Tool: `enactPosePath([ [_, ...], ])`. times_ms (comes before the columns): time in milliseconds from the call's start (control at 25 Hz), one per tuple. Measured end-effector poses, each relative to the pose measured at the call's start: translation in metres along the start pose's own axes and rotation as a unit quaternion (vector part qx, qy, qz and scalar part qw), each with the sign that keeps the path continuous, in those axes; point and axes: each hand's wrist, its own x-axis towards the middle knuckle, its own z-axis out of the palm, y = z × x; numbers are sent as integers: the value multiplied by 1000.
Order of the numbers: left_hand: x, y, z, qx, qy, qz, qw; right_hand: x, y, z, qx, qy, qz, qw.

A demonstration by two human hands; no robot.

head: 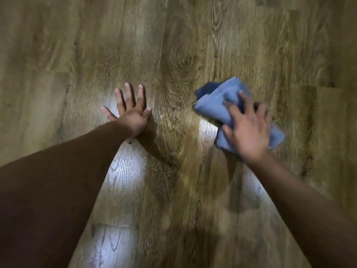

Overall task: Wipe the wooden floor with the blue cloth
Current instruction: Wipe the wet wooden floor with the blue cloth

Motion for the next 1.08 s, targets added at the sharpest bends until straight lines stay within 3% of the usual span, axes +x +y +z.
enactPosePath([
  [80, 4, -3, 1, 3, -3, 6, 1000, 24, 9, -3, 29, -2, 103, 994],
  [160, 7, -6, 3, 2, -9, 8, 1000, 23, -14, -5, 22, -3, 133, 991],
  [320, 9, -7, 5, 2, -5, 6, 1000, -54, -93, -13, 75, -39, -27, 996],
  [440, 10, -9, 5, 1, -4, 8, 1000, -102, -130, -20, 181, -152, -114, 965],
  [520, 11, -8, 6, 2, 0, 11, 1000, -98, -121, -27, 353, -214, -82, 907],
  [600, 11, -8, 7, 0, 5, 7, 1000, -75, -89, -40, 593, -276, 39, 756],
  [640, 11, -8, 8, 0, 9, 6, 1000, -59, -65, -49, 653, -291, 105, 692],
  [680, 12, -8, 9, 2, 12, 5, 1000, -42, -36, -55, 674, -288, 153, 663],
  [720, 12, -9, 10, 2, 12, 4, 1000, -26, -5, -59, 673, -261, 199, 663],
  [760, 12, -9, 11, 2, 12, 5, 1000, -10, 27, -64, 648, -207, 249, 690],
  [880, 14, -12, 12, -5, 4, 4, 1000, 18, 90, -79, 461, 21, 326, 825],
  [920, 15, -11, 12, -5, 3, 3, 1000, 17, 89, -79, 403, 80, 302, 860],
  [1000, 16, -12, 13, -5, 4, 3, 1000, 6, 55, -68, 285, 124, 159, 937],
  [1080, 16, -15, 14, -2, 12, 5, 1000, -9, 9, -42, 139, 13, 19, 990],
])
